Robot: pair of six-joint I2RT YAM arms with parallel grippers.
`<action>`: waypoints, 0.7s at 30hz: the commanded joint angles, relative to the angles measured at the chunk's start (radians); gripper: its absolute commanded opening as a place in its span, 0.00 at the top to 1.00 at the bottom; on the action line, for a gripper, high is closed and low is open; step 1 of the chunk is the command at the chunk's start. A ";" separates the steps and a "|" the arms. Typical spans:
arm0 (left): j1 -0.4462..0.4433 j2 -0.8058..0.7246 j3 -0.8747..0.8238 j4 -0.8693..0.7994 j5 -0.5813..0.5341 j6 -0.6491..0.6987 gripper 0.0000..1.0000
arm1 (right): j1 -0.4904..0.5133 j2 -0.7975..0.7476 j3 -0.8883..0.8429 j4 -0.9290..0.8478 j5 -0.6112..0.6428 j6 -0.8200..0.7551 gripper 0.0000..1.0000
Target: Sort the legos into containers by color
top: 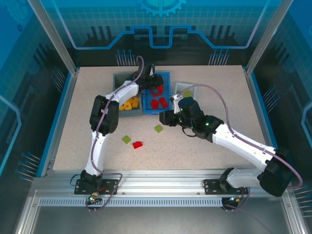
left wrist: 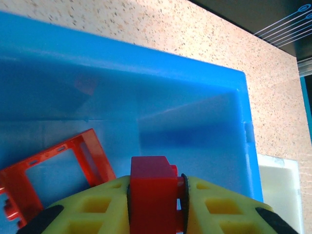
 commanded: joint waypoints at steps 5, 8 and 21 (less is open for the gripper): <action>-0.001 0.028 0.040 0.029 0.082 -0.057 0.58 | -0.001 -0.009 0.021 0.021 0.015 0.009 0.53; -0.001 -0.012 -0.012 0.047 0.083 -0.053 0.48 | -0.002 -0.023 0.008 0.018 0.016 0.011 0.53; 0.000 -0.422 -0.350 0.129 -0.014 -0.071 0.52 | 0.053 0.004 0.028 -0.075 0.079 -0.059 0.53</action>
